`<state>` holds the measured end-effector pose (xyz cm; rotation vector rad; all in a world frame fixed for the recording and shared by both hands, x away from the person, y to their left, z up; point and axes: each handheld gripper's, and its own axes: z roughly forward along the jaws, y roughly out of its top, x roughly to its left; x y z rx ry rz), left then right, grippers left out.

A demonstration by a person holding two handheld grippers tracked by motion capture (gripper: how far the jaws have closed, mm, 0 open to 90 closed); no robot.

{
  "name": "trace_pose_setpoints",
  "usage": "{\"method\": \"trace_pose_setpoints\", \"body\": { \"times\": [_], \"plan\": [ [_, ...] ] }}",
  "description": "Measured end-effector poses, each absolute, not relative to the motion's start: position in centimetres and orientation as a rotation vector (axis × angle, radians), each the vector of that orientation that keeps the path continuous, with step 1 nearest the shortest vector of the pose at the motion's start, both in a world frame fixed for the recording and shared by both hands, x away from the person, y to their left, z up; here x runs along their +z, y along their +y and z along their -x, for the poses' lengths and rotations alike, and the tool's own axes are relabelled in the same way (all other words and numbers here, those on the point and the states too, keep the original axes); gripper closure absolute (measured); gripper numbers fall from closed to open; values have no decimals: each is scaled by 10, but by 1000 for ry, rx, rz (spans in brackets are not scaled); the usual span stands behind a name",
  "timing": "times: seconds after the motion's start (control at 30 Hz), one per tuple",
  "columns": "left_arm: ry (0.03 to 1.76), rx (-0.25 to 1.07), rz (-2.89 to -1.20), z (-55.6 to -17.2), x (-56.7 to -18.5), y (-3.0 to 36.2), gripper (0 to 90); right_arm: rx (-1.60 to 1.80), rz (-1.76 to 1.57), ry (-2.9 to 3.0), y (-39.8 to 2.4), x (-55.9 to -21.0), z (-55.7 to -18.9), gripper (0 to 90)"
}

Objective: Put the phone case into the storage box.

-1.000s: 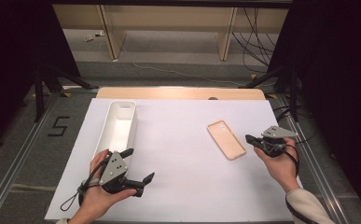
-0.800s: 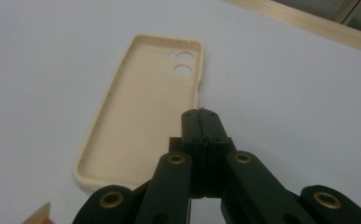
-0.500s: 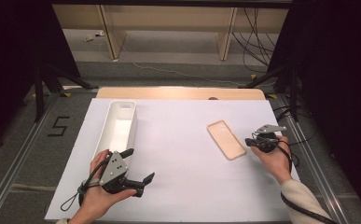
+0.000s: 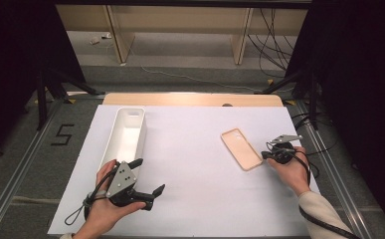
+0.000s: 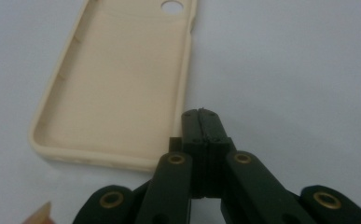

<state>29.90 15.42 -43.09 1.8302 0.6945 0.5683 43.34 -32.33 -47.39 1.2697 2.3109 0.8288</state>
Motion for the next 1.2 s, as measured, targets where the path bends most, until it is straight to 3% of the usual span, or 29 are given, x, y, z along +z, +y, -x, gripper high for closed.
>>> {"method": "trace_pose_setpoints", "body": {
  "times": [1.2],
  "plan": [
    [693, 566, -1832, -299, -431, 154, 0, 848, -1213, 2462, -294, -474, -420, 900]
  ]
}}
